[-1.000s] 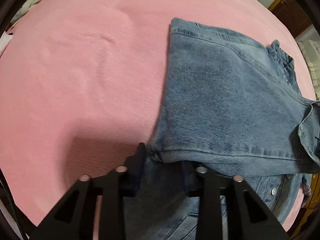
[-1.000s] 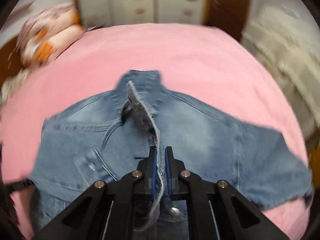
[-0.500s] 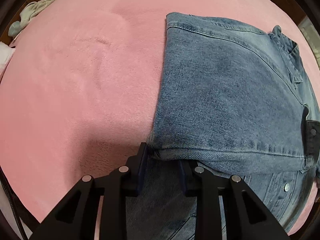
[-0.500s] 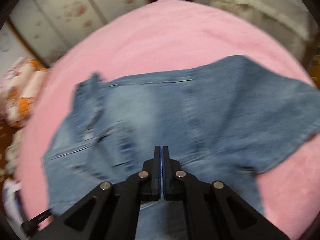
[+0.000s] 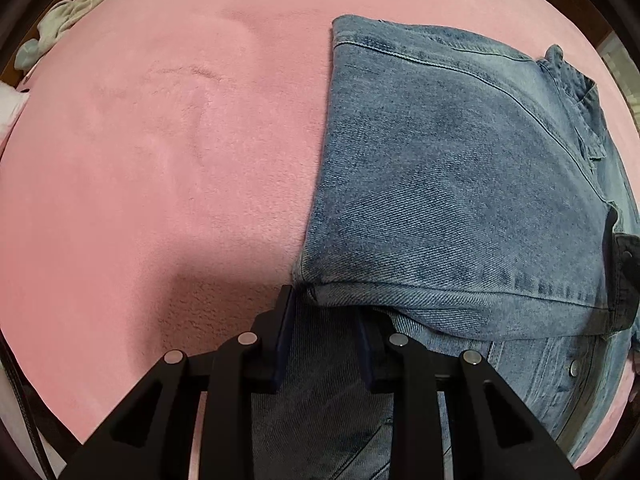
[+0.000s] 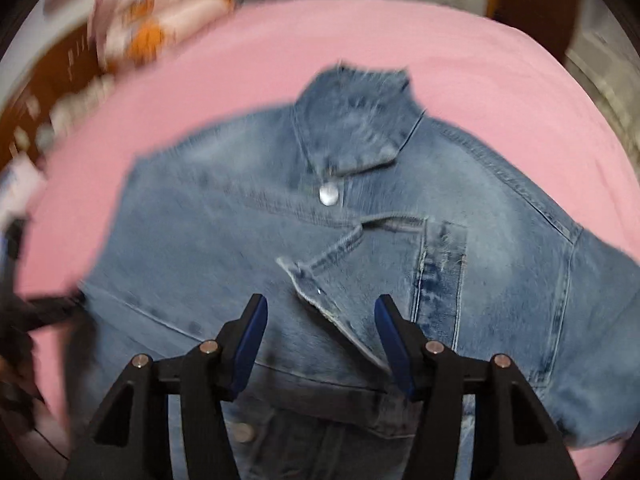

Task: Fold large clothes

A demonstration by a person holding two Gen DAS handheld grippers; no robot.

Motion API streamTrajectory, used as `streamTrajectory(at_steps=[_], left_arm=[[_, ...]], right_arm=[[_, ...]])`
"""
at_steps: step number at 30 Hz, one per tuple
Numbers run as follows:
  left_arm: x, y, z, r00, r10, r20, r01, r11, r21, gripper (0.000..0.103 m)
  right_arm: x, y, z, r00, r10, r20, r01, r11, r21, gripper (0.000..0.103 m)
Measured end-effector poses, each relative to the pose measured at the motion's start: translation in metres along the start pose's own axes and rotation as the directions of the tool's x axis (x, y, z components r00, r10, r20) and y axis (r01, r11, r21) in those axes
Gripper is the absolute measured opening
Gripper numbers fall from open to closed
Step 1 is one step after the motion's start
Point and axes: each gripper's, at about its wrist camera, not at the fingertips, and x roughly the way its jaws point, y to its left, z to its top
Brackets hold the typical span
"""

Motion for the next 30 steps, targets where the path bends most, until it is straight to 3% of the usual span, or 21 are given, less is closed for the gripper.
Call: streamTrajectory(at_steps=[1, 4, 6, 8, 9, 12, 16, 18, 21, 24, 25, 27, 29, 30], left_arm=[[0.001, 0.0, 0.001, 1.0, 0.002, -0.001, -0.002, 1.0, 0.007, 0.025], [0.001, -0.003, 0.003, 1.0, 0.002, -0.005, -0.002, 1.0, 0.016, 0.025], [0.002, -0.004, 0.005, 1.0, 0.002, -0.01, -0.002, 1.0, 0.026, 0.025], [0.002, -0.005, 0.008, 1.0, 0.002, -0.017, -0.001, 0.999, 0.04, 0.025], [0.004, -0.006, 0.009, 1.0, -0.001, -0.021, 0.002, 0.999, 0.049, 0.024], [0.004, -0.005, 0.014, 1.0, -0.006, -0.029, 0.008, 0.997, 0.074, 0.024], [0.01, -0.004, 0.021, 0.998, -0.019, -0.052, 0.025, 0.995, 0.102, 0.024], [0.014, -0.005, 0.025, 0.998, -0.019, -0.063, 0.026, 0.992, 0.12, 0.024], [0.013, -0.008, 0.032, 0.997, -0.01, -0.076, 0.021, 0.989, 0.144, 0.025], [0.006, -0.014, 0.029, 0.995, 0.057, -0.088, -0.042, 0.985, 0.165, 0.025], [0.002, -0.017, 0.025, 0.994, 0.079, -0.081, -0.064, 0.983, 0.172, 0.025], [-0.012, -0.022, 0.017, 0.996, 0.085, -0.04, -0.077, 0.981, 0.177, 0.025], [-0.032, -0.029, 0.009, 0.999, 0.023, 0.036, -0.029, 0.982, 0.187, 0.025], [-0.041, -0.035, 0.006, 0.997, -0.03, 0.066, 0.016, 0.978, 0.21, 0.025]], right_arm=[[0.002, 0.001, 0.002, 1.0, -0.011, -0.008, 0.011, 1.0, -0.011, 0.008], [-0.003, -0.004, 0.007, 0.996, -0.082, 0.046, 0.08, 0.996, 0.029, 0.006], [-0.012, -0.021, 0.009, 0.989, -0.121, 0.086, 0.109, 0.986, 0.126, 0.006], [-0.018, -0.049, 0.01, 0.977, -0.188, 0.096, 0.157, 0.951, 0.268, 0.005], [-0.019, -0.064, 0.007, 0.972, -0.218, 0.082, 0.179, 0.924, 0.337, 0.005], [-0.013, -0.101, -0.01, 0.987, -0.153, 0.057, 0.107, 0.869, 0.484, 0.005], [0.003, -0.103, -0.022, 0.969, -0.246, -0.001, 0.219, 0.86, 0.461, 0.002], [0.012, -0.105, -0.027, 0.967, -0.251, -0.043, 0.236, 0.822, 0.519, 0.003], [0.007, -0.099, -0.026, 0.941, -0.337, -0.039, 0.305, 0.79, 0.532, 0.006], [-0.007, -0.087, -0.028, 0.898, -0.432, -0.077, 0.393, 0.714, 0.58, 0.007], [-0.014, -0.079, -0.032, 0.901, -0.429, -0.07, 0.383, 0.707, 0.595, 0.007], [-0.025, -0.063, -0.037, 0.919, -0.395, -0.014, 0.329, 0.744, 0.581, 0.007], [-0.033, -0.04, -0.045, 0.928, -0.371, 0.041, 0.286, 0.777, 0.561, 0.007], [-0.035, -0.029, -0.05, 0.945, -0.318, 0.08, 0.223, 0.803, 0.552, 0.007]])
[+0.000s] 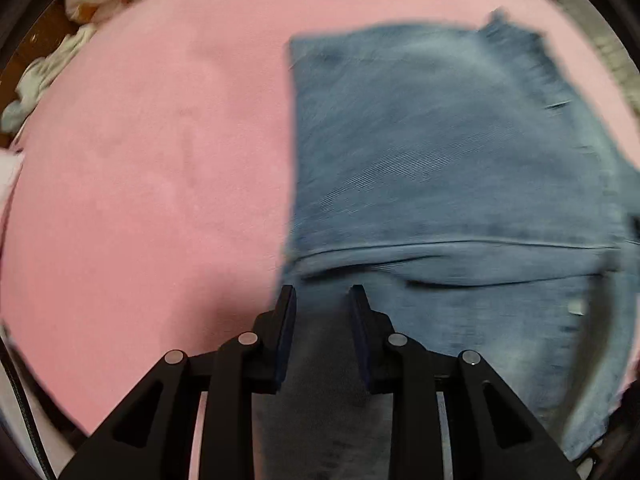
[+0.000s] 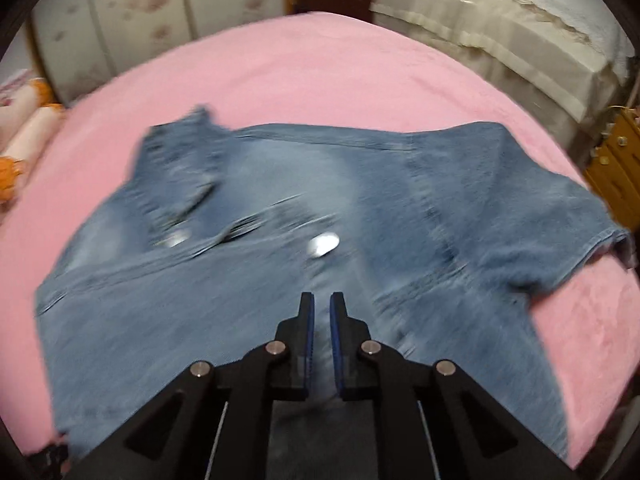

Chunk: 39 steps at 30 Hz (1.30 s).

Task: Fold large clothes

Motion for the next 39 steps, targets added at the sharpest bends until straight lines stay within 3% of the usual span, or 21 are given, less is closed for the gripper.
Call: streamTrajectory(at_steps=[1, 3, 5, 7, 9, 10, 12, 14, 15, 16, 18, 21, 22, 25, 29, 31, 34, 36, 38, 39], left_arm=[[-0.008, -0.009, 0.001, 0.998, -0.058, 0.037, 0.056, 0.998, 0.032, 0.025], [-0.015, -0.024, 0.006, 0.986, -0.146, 0.078, 0.14, 0.987, 0.081, 0.025], [-0.012, -0.037, 0.014, 0.978, -0.186, 0.09, 0.179, 0.98, 0.083, 0.023], [0.003, -0.048, 0.026, 0.975, -0.214, 0.064, 0.212, 0.977, 0.04, 0.014], [0.028, -0.056, 0.027, 0.981, -0.195, 0.009, 0.195, 0.981, -0.008, 0.014], [0.04, -0.056, 0.03, 0.985, -0.172, -0.032, 0.171, 0.985, -0.032, 0.014], [0.055, -0.054, 0.033, 0.982, -0.162, -0.093, 0.155, 0.985, -0.077, 0.013], [0.057, -0.052, 0.035, 0.982, -0.172, -0.083, 0.165, 0.982, -0.088, 0.013], [0.054, -0.05, 0.035, 0.983, -0.168, -0.074, 0.161, 0.983, -0.088, 0.013], [0.052, -0.047, 0.034, 0.984, -0.17, -0.063, 0.164, 0.982, -0.091, 0.013], [0.046, -0.037, 0.032, 0.988, -0.148, -0.047, 0.143, 0.984, -0.105, 0.013], [0.044, -0.019, 0.029, 0.997, -0.064, -0.048, 0.057, 0.989, -0.138, 0.013], [0.046, -0.011, 0.028, 0.998, -0.041, -0.055, 0.031, 0.985, -0.171, 0.013], [0.054, -0.002, 0.03, 0.997, -0.049, -0.055, 0.038, 0.98, -0.196, 0.013], [0.063, -0.035, 0.034, 0.994, 0.098, -0.054, -0.104, 0.989, -0.104, 0.011], [0.065, -0.055, 0.036, 0.983, 0.18, -0.039, -0.183, 0.98, -0.074, 0.009], [0.064, -0.082, 0.035, 0.95, 0.311, -0.016, -0.312, 0.949, -0.046, 0.011], [0.061, -0.098, 0.032, 0.936, 0.352, -0.011, -0.353, 0.935, -0.039, 0.012], [0.055, -0.113, 0.025, 0.938, 0.346, -0.01, -0.347, 0.937, -0.035, 0.025], [0.048, -0.122, 0.018, 0.952, 0.308, -0.009, -0.308, 0.951, -0.042, 0.046]], right_arm=[[-0.002, 0.008, -0.01, 0.993, 0.115, -0.017, -0.115, 0.993, -0.006, 0.007], [0.0, 0.03, -0.029, 0.944, 0.315, -0.098, -0.319, 0.947, -0.03, 0.007], [0.004, 0.055, -0.048, 0.903, 0.4, -0.157, -0.417, 0.903, -0.1, 0.007], [0.006, 0.08, -0.061, 0.879, 0.437, -0.191, -0.467, 0.869, -0.163, 0.007], [0.014, 0.099, -0.071, 0.84, 0.49, -0.234, -0.531, 0.831, -0.165, 0.007], [0.021, 0.107, -0.073, 0.839, 0.483, -0.251, -0.53, 0.831, -0.168, 0.007], [0.031, 0.111, -0.076, 0.866, 0.427, -0.261, -0.479, 0.858, -0.186, 0.0], [0.038, 0.097, -0.07, 0.858, 0.439, -0.268, -0.485, 0.864, -0.138, 0.0], [0.038, 0.088, -0.065, 0.871, 0.425, -0.246, -0.464, 0.876, -0.129, 0.0], [0.037, 0.072, -0.057, 0.905, 0.377, -0.2, -0.406, 0.905, -0.131, 0.0], [0.039, 0.041, -0.045, 0.95, 0.274, -0.149, -0.292, 0.949, -0.116, 0.0], [0.043, -0.019, -0.027, 0.967, 0.226, -0.118, -0.226, 0.974, 0.011, 0.0], [0.043, -0.031, -0.024, 0.98, 0.166, -0.107, -0.165, 0.986, 0.02, 0.0], [0.044, -0.042, -0.02, 0.975, 0.196, -0.102, -0.197, 0.98, -0.001, 0.0], [0.047, -0.016, -0.029, 0.994, 0.085, -0.075, -0.096, 0.984, -0.149, 0.0], [0.047, -0.018, -0.03, 0.994, 0.088, -0.057, -0.095, 0.988, -0.123, 0.0], [0.043, -0.036, -0.035, 0.989, 0.141, -0.036, -0.143, 0.987, -0.071, 0.0], [0.04, -0.045, -0.033, 0.979, 0.201, -0.04, -0.202, 0.979, -0.038, 0.0], [0.034, -0.056, -0.032, 0.96, 0.274, -0.053, -0.274, 0.962, 0.005, 0.002], [0.028, -0.064, -0.033, 0.943, 0.326, -0.063, -0.325, 0.945, 0.032, 0.002]])
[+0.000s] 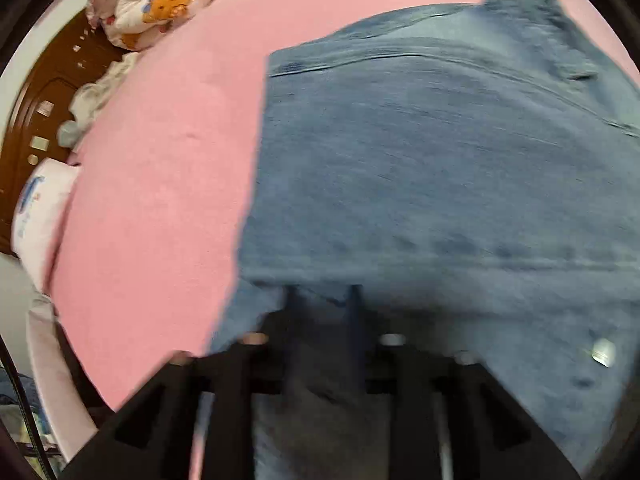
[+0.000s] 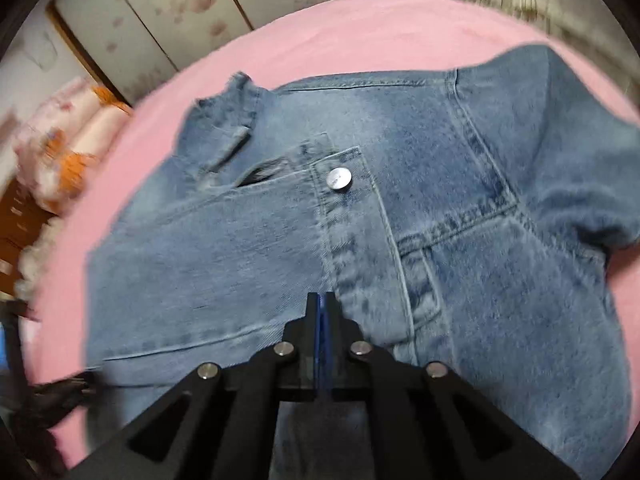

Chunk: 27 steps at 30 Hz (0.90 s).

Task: Fold large clothes
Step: 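Reach the right gripper to the other sleeve cuff and grasp it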

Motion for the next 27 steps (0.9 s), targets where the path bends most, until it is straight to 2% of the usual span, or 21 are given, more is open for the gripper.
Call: streamTrajectory(at_steps=[1, 2, 6, 8, 10, 12, 15, 17, 19, 22, 25, 27], left_arm=[[-0.01, -0.007, -0.008, 0.999, -0.039, 0.0, 0.039, 0.999, -0.012, 0.069], [-0.017, -0.012, -0.015, 0.998, -0.059, 0.003, 0.059, 0.998, -0.021, 0.074], [-0.059, -0.056, -0.053, 0.99, -0.141, -0.008, 0.141, 0.99, 0.018, 0.075], [-0.081, -0.081, -0.073, 0.981, -0.19, -0.025, 0.191, 0.981, 0.038, 0.075], [-0.102, -0.103, -0.094, 0.969, -0.243, -0.046, 0.245, 0.968, 0.046, 0.075], [-0.121, -0.14, -0.11, 0.955, -0.284, -0.084, 0.29, 0.955, 0.07, 0.075], [-0.147, -0.183, -0.136, 0.946, -0.304, -0.111, 0.315, 0.944, 0.099, 0.075], [-0.164, -0.212, -0.15, 0.937, -0.325, -0.125, 0.34, 0.933, 0.121, 0.075], [-0.179, -0.236, -0.159, 0.931, -0.34, -0.136, 0.358, 0.922, 0.147, 0.075], [-0.197, -0.269, -0.17, 0.922, -0.354, -0.154, 0.38, 0.903, 0.2, 0.075], [-0.212, -0.294, -0.177, 0.913, -0.369, -0.173, 0.403, 0.881, 0.248, 0.075], [-0.223, -0.308, -0.18, 0.912, -0.371, -0.173, 0.407, 0.868, 0.283, 0.075]], right_arm=[[-0.008, -0.006, -0.003, 0.999, 0.036, -0.014, -0.036, 0.999, 0.017, 0.002], [-0.018, -0.012, -0.008, 0.998, 0.053, -0.031, -0.052, 0.998, 0.031, 0.002], [-0.053, -0.049, -0.025, 0.99, 0.095, -0.1, -0.085, 0.991, 0.104, 0.005], [-0.071, -0.074, -0.035, 0.984, 0.107, -0.145, -0.089, 0.987, 0.131, 0.012], [-0.091, -0.1, -0.042, 0.976, 0.109, -0.188, -0.086, 0.988, 0.127, 0.032], [-0.101, -0.121, -0.044, 0.973, 0.105, -0.206, -0.08, 0.989, 0.124, 0.039], [-0.129, -0.163, -0.051, 0.964, 0.117, -0.238, -0.082, 0.985, 0.155, 0.041], [-0.142, -0.193, -0.052, 0.958, 0.123, -0.258, -0.073, 0.978, 0.195, 0.047], [-0.153, -0.218, -0.052, 0.956, 0.129, -0.262, -0.064, 0.968, 0.243, 0.057], [-0.173, -0.263, -0.054, 0.961, 0.152, -0.23, -0.057, 0.925, 0.375, 0.067], [-0.185, -0.299, -0.056, 0.965, 0.186, -0.185, -0.067, 0.858, 0.51, 0.067], [-0.194, -0.324, -0.057, 0.975, 0.183, -0.128, -0.071, 0.798, 0.598, 0.067]])
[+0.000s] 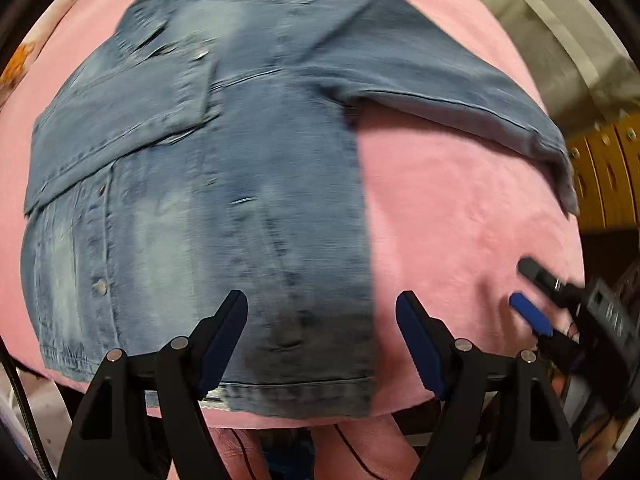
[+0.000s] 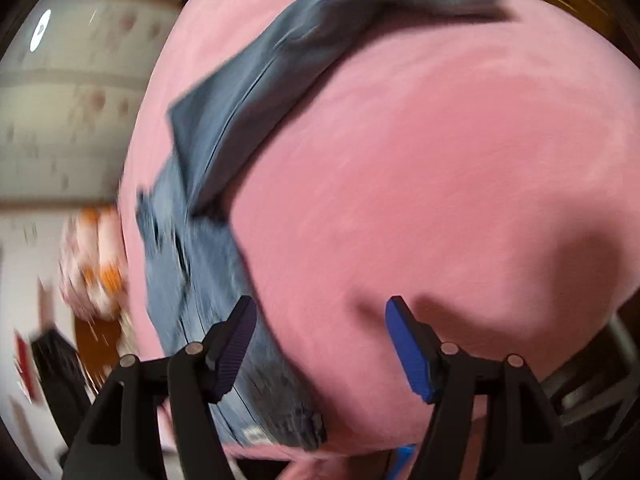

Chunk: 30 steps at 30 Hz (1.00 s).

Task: Fold large clothes
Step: 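Reach the right gripper to the other sleeve cuff and grasp it, then lift the sleeve and fold it across the jacket body with the right gripper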

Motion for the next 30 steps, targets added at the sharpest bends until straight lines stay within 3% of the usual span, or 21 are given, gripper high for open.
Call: streamTrajectory(at_steps=[7, 13, 21, 23, 27, 30], left_arm=[[0.007, -0.033, 0.005, 1.0, 0.027, -0.008, -0.026, 0.997, 0.078, 0.075], [0.017, -0.038, 0.016, 0.999, 0.023, -0.038, -0.02, 0.998, 0.06, 0.075], [0.022, -0.039, 0.031, 0.999, 0.031, -0.029, -0.03, 1.0, 0.007, 0.075], [0.023, -0.035, 0.032, 0.999, 0.032, -0.033, -0.032, 0.999, -0.012, 0.075], [0.027, -0.026, 0.035, 0.998, 0.036, -0.043, -0.038, 0.998, -0.043, 0.075], [0.027, -0.016, 0.037, 0.999, 0.033, -0.033, -0.035, 0.997, -0.073, 0.075]], right_arm=[[-0.021, -0.049, 0.05, 0.981, 0.033, 0.19, -0.083, 0.962, 0.259, 0.067], [-0.02, -0.063, 0.095, 0.954, 0.062, 0.293, -0.17, 0.917, 0.361, 0.067], [-0.021, -0.079, 0.131, 0.924, 0.0, 0.383, -0.195, 0.86, 0.472, 0.066], [-0.021, -0.082, 0.136, 0.921, -0.015, 0.39, -0.194, 0.849, 0.491, 0.056], [-0.022, -0.084, 0.143, 0.928, -0.082, 0.363, -0.126, 0.849, 0.513, 0.022], [-0.029, -0.087, 0.14, 0.916, -0.089, 0.39, -0.138, 0.845, 0.517, 0.015]])
